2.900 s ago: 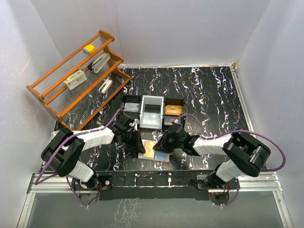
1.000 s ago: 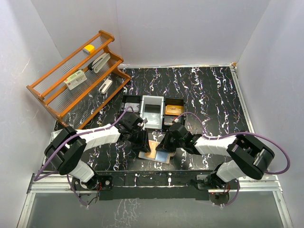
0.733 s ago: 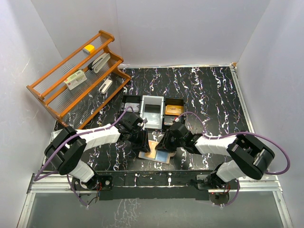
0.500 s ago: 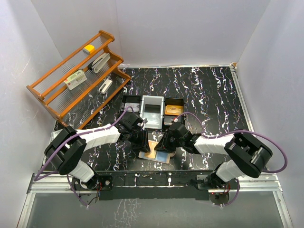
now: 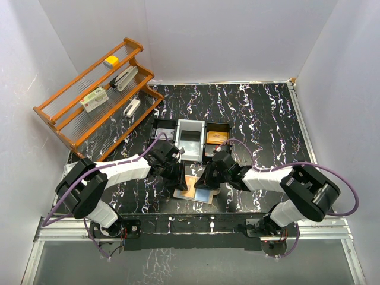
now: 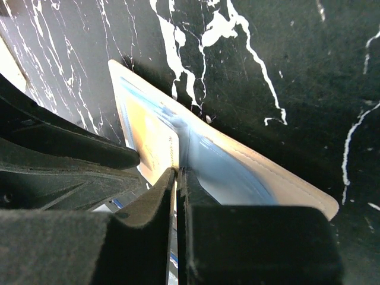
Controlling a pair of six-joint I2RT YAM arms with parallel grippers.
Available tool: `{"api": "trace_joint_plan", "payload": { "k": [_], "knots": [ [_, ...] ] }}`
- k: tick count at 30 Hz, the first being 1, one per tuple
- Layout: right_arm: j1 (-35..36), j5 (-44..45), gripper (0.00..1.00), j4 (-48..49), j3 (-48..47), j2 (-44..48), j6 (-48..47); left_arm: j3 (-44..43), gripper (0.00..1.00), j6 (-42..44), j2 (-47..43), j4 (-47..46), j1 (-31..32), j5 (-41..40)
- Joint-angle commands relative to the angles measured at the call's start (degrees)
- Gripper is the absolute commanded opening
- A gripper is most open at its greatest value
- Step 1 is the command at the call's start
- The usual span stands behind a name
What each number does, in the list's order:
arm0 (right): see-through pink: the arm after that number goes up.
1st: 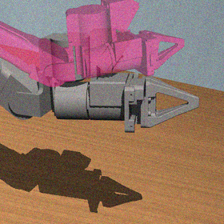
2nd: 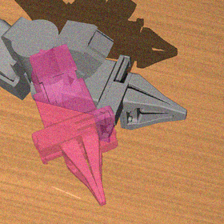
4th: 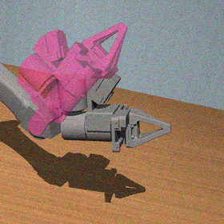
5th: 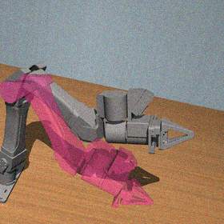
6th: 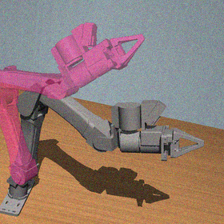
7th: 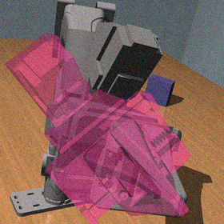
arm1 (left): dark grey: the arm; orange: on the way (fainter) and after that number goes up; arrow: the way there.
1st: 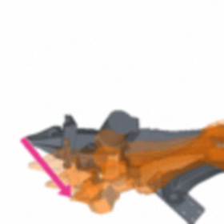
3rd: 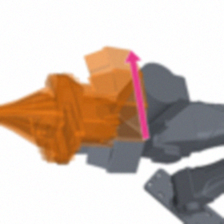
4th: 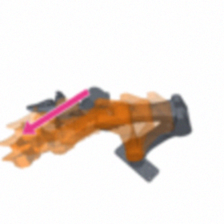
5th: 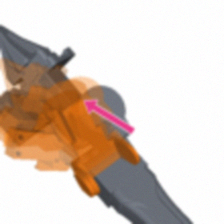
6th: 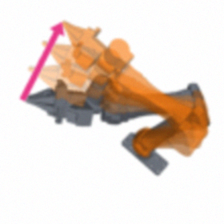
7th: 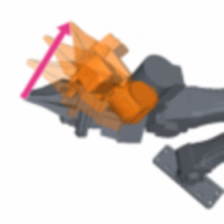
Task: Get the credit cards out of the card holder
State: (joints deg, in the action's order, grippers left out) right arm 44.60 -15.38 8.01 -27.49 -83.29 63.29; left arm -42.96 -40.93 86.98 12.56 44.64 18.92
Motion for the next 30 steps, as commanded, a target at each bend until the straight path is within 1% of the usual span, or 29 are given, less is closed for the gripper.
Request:
{"api": "trace_joint_plan", "payload": {
  "k": [1,5,8,11,16,19,24,27,30],
  "knots": [
    [-2.11,-2.20,0.00,-2.54,-1.98,2.26,-4.91,-0.94,0.26,1.80,0.38,4.12,0.18,-3.33],
    [-4.17,-4.41,0.00,-3.23,-1.20,2.92,-6.92,-0.39,0.26,1.85,0.52,3.71,0.18,-2.93],
    [-5.41,-8.70,0.00,-1.96,-0.75,2.36,-8.65,-0.31,0.26,1.76,0.94,3.38,0.18,-3.18],
    [-5.99,-10.75,0.00,-3.04,-1.31,1.32,-10.82,-1.39,0.25,1.51,0.75,4.18,0.23,-3.50],
    [-6.27,-8.70,0.00,-7.60,-2.88,0.68,-13.52,-3.20,0.27,1.86,-2.90,4.34,0.29,-4.89],
    [-6.39,-8.36,0.00,-9.13,-3.28,0.50,-14.09,-4.85,0.29,2.79,-3.74,3.40,0.24,-4.19],
    [-6.54,-7.85,0.00,-9.24,-3.45,0.33,-14.13,-6.53,0.30,4.22,-1.91,0.34,0.92,-0.09],
    [-6.68,-7.08,0.00,-9.63,-3.52,0.82,-14.15,-5.99,0.29,3.91,-0.77,-0.60,1.49,-0.24],
    [-6.72,-7.13,0.00,-9.75,-3.46,0.98,-14.15,-4.51,0.27,2.45,1.64,-1.42,1.52,0.22]
  ]
}}
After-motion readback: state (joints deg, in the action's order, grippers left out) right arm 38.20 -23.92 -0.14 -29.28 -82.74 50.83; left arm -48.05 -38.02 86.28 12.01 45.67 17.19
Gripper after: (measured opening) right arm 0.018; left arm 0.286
